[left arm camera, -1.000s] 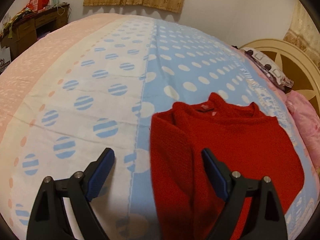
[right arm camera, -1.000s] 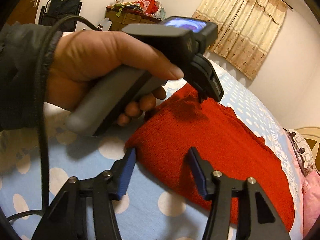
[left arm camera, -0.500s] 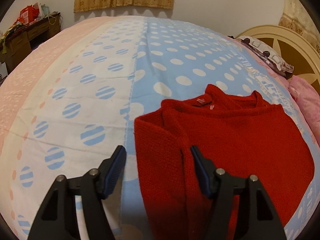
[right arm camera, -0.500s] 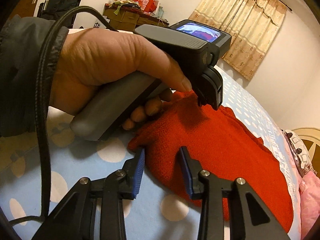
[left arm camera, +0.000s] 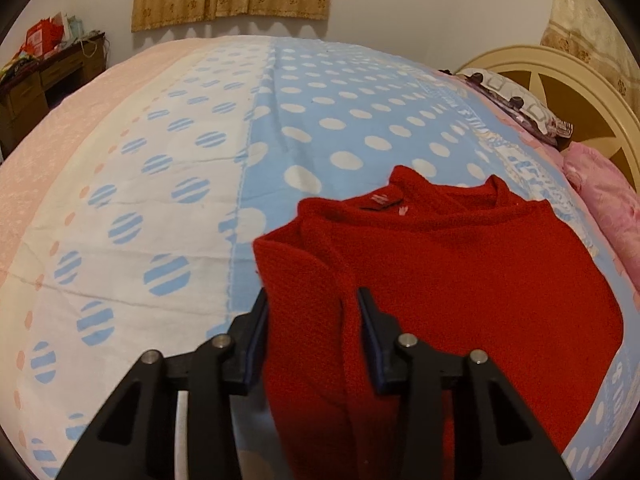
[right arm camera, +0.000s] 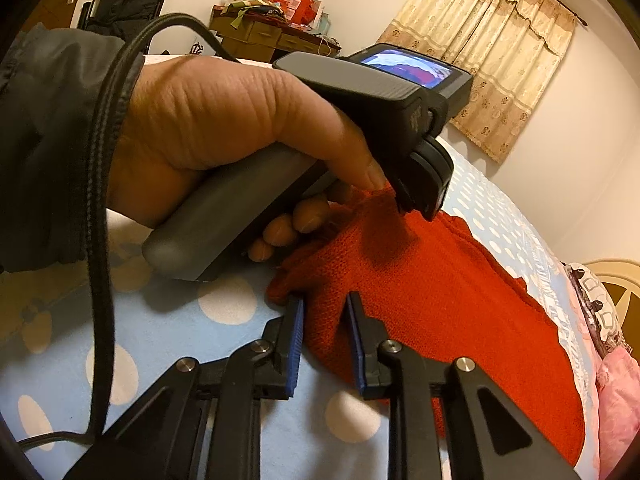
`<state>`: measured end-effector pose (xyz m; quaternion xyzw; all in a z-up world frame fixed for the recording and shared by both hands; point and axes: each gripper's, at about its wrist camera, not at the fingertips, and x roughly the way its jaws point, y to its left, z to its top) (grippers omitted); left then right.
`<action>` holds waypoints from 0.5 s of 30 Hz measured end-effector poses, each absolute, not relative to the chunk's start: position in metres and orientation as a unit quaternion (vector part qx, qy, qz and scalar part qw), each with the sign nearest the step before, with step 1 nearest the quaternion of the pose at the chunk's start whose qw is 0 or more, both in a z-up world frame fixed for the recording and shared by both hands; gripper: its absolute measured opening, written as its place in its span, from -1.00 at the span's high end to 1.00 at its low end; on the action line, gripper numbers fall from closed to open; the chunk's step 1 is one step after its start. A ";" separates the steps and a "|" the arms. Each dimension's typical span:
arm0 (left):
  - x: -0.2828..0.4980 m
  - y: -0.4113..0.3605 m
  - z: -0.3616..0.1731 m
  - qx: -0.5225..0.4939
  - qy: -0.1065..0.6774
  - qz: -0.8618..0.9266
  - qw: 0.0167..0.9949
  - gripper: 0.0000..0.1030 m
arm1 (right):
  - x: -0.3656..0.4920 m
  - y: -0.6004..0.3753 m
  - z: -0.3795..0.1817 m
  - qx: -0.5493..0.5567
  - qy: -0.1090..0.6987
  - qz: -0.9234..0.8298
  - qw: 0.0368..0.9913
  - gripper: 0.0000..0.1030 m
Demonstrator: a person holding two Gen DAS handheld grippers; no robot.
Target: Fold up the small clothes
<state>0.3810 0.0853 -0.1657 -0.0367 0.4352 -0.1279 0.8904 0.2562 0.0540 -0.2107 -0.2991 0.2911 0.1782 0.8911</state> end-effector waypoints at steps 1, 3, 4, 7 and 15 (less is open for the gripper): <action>0.382 0.087 -0.166 -0.040 0.437 -0.125 0.890 0.01 | 0.256 0.054 -0.211 -0.300 0.291 0.178 0.891 0.60; 0.384 0.091 -0.167 -0.054 0.440 -0.122 0.888 -0.06 | 0.256 0.055 -0.213 -0.301 0.290 0.177 0.891 0.60; 0.385 0.093 -0.168 -0.059 0.442 -0.125 0.886 -0.06 | 0.257 0.053 -0.214 -0.301 0.291 0.177 0.891 0.60; 0.384 0.094 -0.168 -0.067 0.440 -0.143 0.884 0.24 | 0.258 0.050 -0.214 -0.296 0.292 0.181 0.891 0.67; 0.384 0.100 -0.163 -0.098 0.438 -0.169 0.878 0.68 | 0.256 0.036 -0.199 -0.264 0.294 0.197 0.897 0.80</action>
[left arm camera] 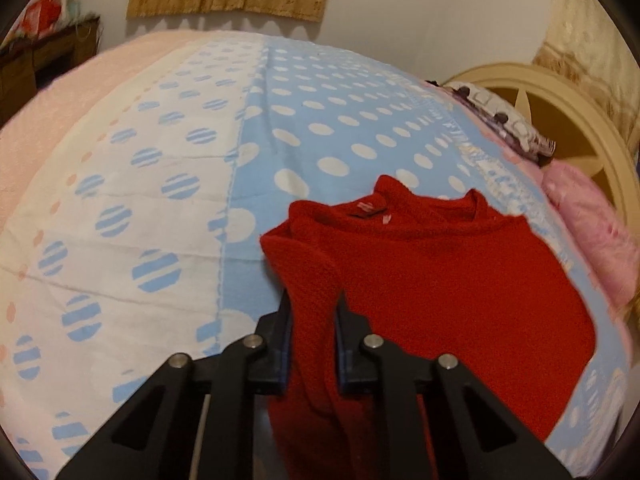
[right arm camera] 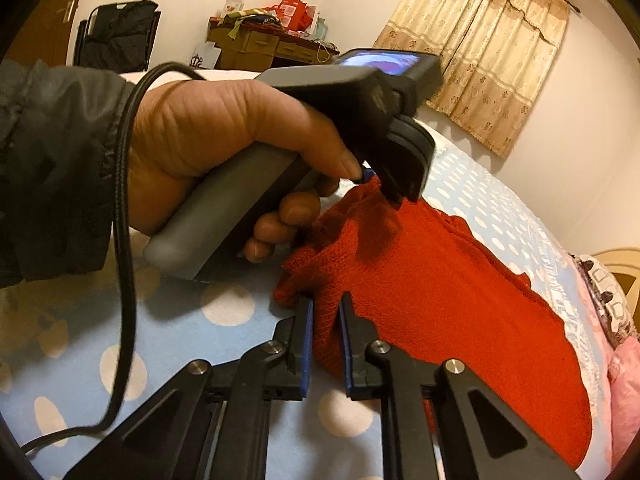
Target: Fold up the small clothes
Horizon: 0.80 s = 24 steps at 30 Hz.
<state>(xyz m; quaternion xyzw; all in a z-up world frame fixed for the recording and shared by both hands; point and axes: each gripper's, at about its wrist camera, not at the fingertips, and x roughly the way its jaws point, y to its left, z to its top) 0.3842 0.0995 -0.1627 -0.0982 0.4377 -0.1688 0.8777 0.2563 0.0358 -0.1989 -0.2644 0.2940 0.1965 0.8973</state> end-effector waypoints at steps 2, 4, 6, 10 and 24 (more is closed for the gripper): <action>0.387 0.104 -0.162 -0.122 0.442 -0.173 0.872 0.69 | 0.256 0.029 -0.194 -0.254 0.292 0.199 0.900 0.82; 0.388 0.105 -0.159 -0.135 0.443 -0.175 0.869 0.70 | 0.256 0.016 -0.186 -0.234 0.291 0.202 0.905 0.83; 0.388 0.104 -0.154 -0.140 0.442 -0.182 0.867 0.70 | 0.256 0.007 -0.179 -0.214 0.290 0.203 0.910 0.84; 0.387 0.101 -0.141 -0.149 0.432 -0.191 0.869 0.72 | 0.257 -0.018 -0.165 -0.183 0.283 0.198 0.920 0.85; 0.389 0.051 -0.095 -0.157 0.396 -0.234 0.874 0.73 | 0.247 -0.082 -0.139 -0.123 0.254 0.164 0.945 0.88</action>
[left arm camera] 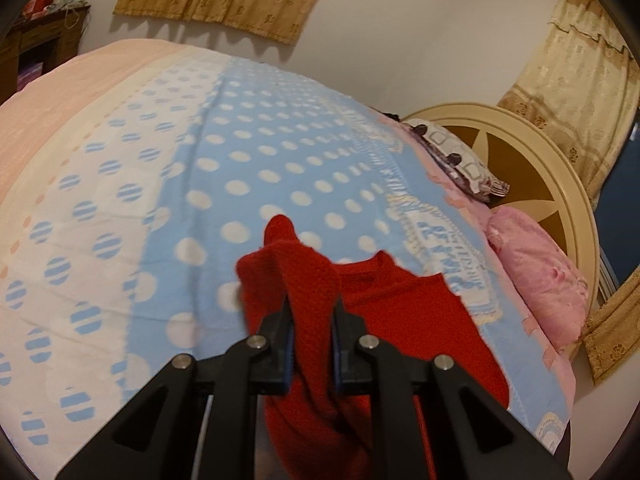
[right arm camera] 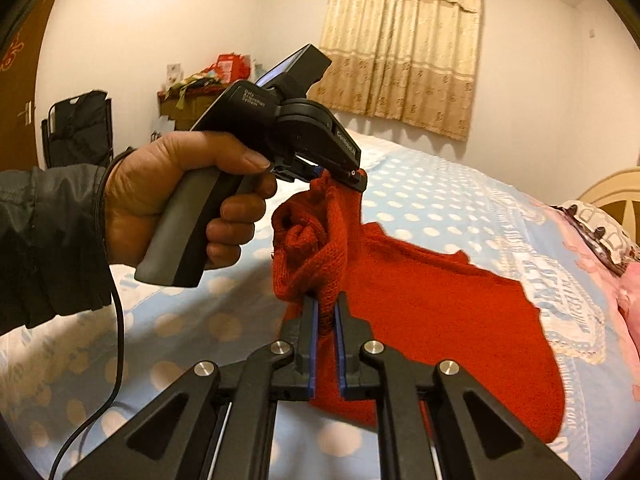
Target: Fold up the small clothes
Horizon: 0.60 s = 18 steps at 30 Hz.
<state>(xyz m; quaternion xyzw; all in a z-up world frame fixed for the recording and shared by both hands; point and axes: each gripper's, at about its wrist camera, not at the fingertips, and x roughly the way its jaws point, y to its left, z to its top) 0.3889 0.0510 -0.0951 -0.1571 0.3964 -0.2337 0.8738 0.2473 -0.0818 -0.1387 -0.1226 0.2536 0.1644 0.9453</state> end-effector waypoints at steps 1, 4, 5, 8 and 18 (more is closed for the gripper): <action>0.389 0.044 -0.092 -0.155 0.393 -0.237 0.875 0.73 | 0.247 -0.086 -0.137 -0.120 0.252 0.162 0.946 0.88; 0.389 0.029 -0.084 -0.151 0.388 -0.246 0.875 0.73 | 0.242 -0.098 -0.133 -0.110 0.246 0.154 0.951 0.89; 0.390 0.023 -0.082 -0.150 0.386 -0.249 0.875 0.73 | 0.242 -0.099 -0.132 -0.108 0.244 0.151 0.952 0.89; 0.391 0.005 -0.074 -0.142 0.381 -0.258 0.876 0.73 | 0.238 -0.110 -0.129 -0.100 0.240 0.142 0.955 0.89; 0.395 -0.070 -0.069 -0.099 0.385 -0.292 0.870 0.73 | 0.240 -0.161 -0.131 -0.041 0.265 0.100 0.958 0.89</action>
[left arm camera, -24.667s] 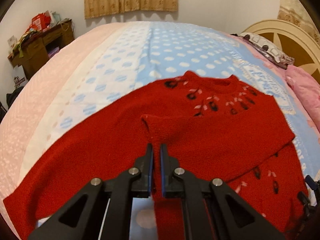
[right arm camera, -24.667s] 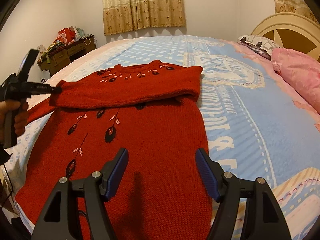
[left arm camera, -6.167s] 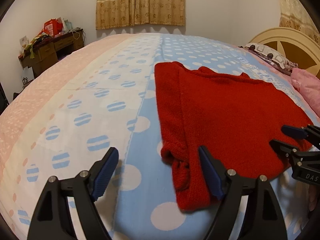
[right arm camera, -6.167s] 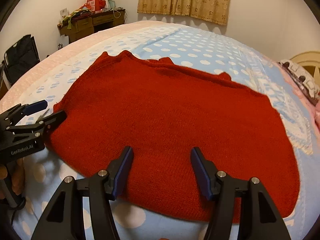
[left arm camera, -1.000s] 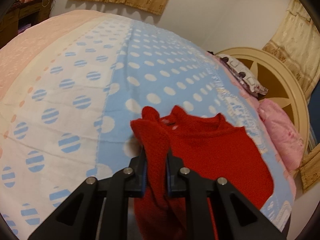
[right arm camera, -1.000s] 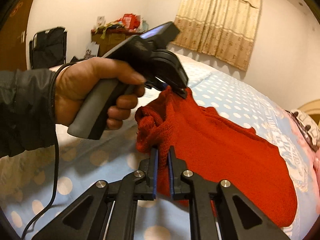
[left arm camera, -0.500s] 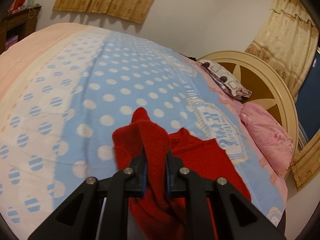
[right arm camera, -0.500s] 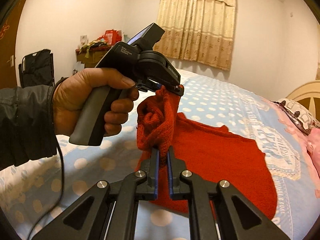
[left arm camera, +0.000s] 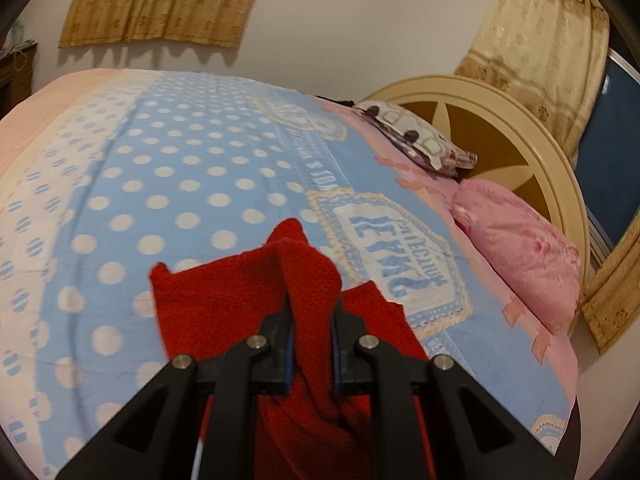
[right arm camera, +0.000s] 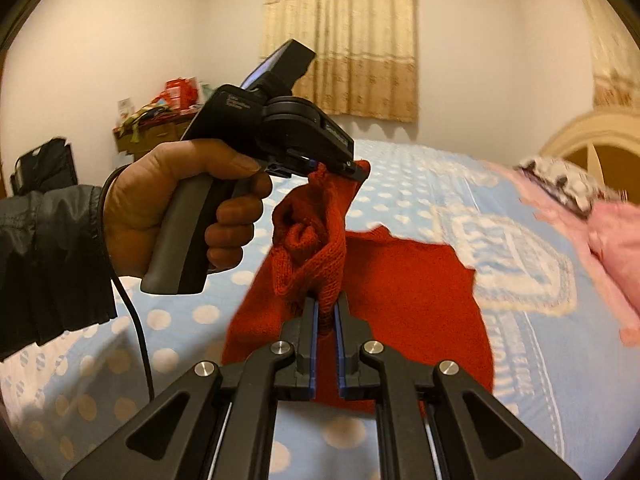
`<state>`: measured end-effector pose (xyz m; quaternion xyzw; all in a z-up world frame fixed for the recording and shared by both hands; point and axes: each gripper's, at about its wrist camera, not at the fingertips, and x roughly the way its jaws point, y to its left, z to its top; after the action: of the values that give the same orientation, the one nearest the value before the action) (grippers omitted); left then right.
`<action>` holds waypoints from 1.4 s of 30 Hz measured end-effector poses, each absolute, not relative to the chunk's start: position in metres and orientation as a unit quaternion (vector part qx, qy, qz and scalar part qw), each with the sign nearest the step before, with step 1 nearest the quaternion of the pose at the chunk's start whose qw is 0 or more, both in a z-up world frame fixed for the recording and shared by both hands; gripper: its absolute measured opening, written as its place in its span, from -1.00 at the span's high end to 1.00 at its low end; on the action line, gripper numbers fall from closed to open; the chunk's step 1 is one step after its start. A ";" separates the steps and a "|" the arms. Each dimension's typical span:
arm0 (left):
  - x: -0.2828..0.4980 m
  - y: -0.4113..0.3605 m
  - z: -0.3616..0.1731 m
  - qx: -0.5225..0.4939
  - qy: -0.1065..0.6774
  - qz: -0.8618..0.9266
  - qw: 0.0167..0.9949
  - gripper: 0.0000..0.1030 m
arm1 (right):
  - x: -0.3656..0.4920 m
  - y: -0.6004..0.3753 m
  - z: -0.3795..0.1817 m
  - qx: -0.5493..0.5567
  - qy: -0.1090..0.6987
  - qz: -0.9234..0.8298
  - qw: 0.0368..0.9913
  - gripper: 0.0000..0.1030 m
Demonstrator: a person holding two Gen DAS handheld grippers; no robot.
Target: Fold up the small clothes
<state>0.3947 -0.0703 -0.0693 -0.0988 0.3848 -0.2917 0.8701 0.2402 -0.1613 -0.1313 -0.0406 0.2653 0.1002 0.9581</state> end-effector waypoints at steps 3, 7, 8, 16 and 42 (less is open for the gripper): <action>0.394 -0.092 -0.073 -0.081 0.389 -0.299 0.868 0.73 | 0.239 -0.180 -0.136 -0.016 0.280 0.092 0.955 0.89; 0.392 -0.123 -0.080 -0.049 0.396 -0.304 0.865 0.73 | 0.237 -0.204 -0.142 0.016 0.296 0.081 0.952 0.89; 0.391 -0.128 -0.081 -0.044 0.398 -0.305 0.864 0.73 | 0.237 -0.211 -0.145 0.026 0.300 0.078 0.950 0.89; 0.390 -0.173 -0.096 0.001 0.414 -0.310 0.856 0.73 | 0.242 -0.254 -0.160 0.107 0.336 0.065 0.934 0.89; 0.314 -0.101 -0.079 0.054 0.340 -0.264 0.901 -0.21 | 0.218 -0.304 -0.166 0.209 0.310 -0.001 0.927 0.67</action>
<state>0.3137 -0.1008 -0.0793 0.0540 0.3396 -0.2638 0.9012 0.2180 -0.3044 -0.1663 0.2092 0.3102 -0.0008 0.9274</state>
